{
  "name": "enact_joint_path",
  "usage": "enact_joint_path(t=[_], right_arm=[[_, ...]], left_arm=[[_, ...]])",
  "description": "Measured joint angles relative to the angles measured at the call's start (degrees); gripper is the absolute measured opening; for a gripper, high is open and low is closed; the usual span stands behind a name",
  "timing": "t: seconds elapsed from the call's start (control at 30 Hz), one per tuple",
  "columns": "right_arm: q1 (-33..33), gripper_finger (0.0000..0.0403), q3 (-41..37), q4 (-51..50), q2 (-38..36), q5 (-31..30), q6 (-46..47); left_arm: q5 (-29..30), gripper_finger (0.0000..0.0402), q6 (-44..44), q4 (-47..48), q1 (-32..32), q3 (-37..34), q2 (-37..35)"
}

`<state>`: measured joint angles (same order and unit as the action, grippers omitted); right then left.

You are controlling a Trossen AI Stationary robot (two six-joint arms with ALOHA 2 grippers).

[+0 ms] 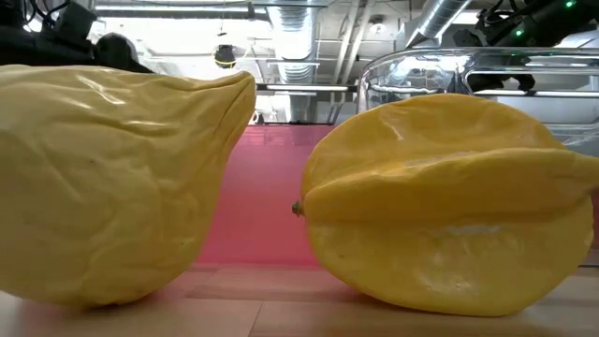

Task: Pick & Place Food Item
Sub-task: Put the pink water bottle into the yellow bin

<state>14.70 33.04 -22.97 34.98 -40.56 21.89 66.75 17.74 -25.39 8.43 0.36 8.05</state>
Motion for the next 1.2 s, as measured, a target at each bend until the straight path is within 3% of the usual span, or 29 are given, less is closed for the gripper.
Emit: enact_joint_path(t=[0.43,0.73,1.2], right_arm=[[0.0,0.0000,0.0,0.1,0.0,-0.5,0.0],[0.0,0.0000,0.0,4.2,3.4,-1.9,-5.5],[0.0,0.0000,0.0,7.4,11.0,-1.5,-13.3]], left_arm=[[0.8,0.0321,-0.9,0.0,-1.2,0.0,0.5],[0.7,0.0317,-3.1,0.0,-1.2,0.3,8.2],[1.0,0.0313,-3.4,0.5,-1.3,9.5,13.0]])
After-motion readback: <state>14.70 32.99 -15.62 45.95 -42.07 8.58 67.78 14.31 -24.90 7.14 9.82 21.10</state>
